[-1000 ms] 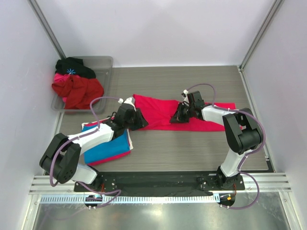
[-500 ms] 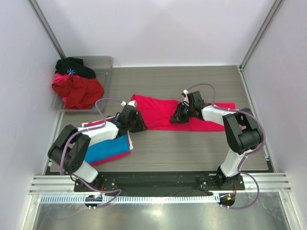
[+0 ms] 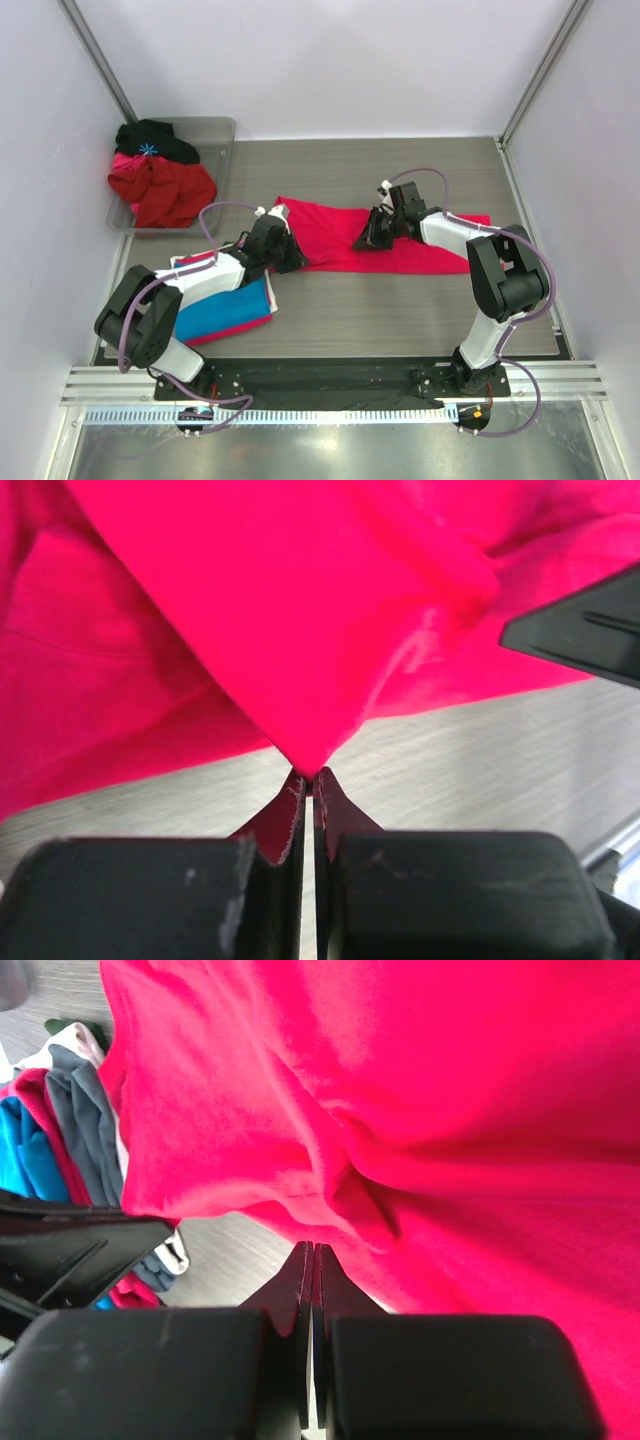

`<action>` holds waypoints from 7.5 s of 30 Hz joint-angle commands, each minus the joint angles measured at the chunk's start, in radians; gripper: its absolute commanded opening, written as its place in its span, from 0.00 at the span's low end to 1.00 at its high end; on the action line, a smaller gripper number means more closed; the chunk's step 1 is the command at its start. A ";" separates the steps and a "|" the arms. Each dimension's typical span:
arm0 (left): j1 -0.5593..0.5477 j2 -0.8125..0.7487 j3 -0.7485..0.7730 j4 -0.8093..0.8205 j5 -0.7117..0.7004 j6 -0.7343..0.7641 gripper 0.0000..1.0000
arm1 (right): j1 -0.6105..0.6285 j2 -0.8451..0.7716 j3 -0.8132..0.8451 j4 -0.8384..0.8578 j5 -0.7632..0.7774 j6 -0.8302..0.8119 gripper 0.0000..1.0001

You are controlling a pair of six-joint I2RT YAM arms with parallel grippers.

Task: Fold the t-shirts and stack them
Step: Fold the tshirt

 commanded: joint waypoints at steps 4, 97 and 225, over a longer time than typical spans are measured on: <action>-0.005 -0.061 0.033 -0.026 0.066 -0.036 0.00 | 0.005 -0.017 0.062 -0.093 -0.016 -0.003 0.10; -0.034 -0.231 -0.073 -0.088 -0.293 -0.177 0.69 | -0.294 -0.316 -0.094 -0.293 0.585 -0.035 0.06; 0.182 0.625 0.735 -0.054 -0.016 -0.179 0.54 | -0.266 0.560 0.766 -0.046 0.045 -0.043 0.50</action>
